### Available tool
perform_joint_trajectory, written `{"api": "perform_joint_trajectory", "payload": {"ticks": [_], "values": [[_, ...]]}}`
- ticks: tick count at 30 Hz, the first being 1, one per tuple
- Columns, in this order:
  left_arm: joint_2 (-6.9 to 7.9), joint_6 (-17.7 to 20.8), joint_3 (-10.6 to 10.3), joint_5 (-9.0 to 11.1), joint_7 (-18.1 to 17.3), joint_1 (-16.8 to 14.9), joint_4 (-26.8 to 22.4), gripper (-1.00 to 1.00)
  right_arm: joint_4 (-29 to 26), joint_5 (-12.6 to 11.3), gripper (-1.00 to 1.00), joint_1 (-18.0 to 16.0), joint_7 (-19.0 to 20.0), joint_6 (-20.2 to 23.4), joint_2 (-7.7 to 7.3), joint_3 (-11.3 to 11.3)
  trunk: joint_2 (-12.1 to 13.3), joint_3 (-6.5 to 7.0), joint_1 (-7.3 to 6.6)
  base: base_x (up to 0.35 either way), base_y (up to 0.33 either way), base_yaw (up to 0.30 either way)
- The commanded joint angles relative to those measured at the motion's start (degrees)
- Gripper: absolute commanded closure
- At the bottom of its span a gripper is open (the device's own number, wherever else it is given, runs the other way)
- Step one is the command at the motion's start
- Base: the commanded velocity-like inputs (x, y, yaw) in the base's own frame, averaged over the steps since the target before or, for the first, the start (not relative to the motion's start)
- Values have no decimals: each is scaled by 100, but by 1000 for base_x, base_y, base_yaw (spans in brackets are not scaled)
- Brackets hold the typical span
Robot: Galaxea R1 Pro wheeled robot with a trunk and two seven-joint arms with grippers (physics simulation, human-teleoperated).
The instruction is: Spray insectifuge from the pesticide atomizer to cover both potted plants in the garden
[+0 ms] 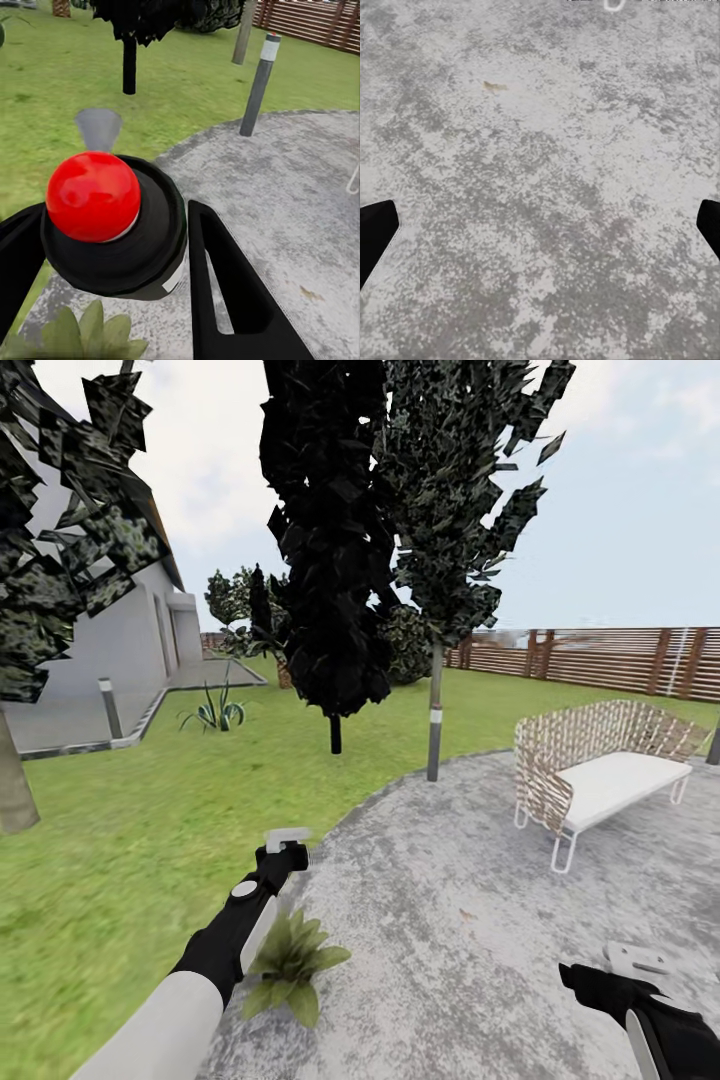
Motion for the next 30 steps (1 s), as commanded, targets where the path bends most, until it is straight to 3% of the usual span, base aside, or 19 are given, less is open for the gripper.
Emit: {"api": "perform_joint_trajectory", "payload": {"ticks": [1,11,30], "values": [[1,8,-10,38,1,-4,-2,100,-7,7,-100,-2,7,29,-1,-2,-4,-7,0,0,0,256],[1,8,-10,38,1,-4,-1,100,-10,7,-100,-2,22,29,-1,-2,-4,-7,0,0,0,234],[33,8,5,26,1,-4,-16,100,-15,10,-100,-2,12,32,3,-6,-4,-7,0,0,0,12]]}}
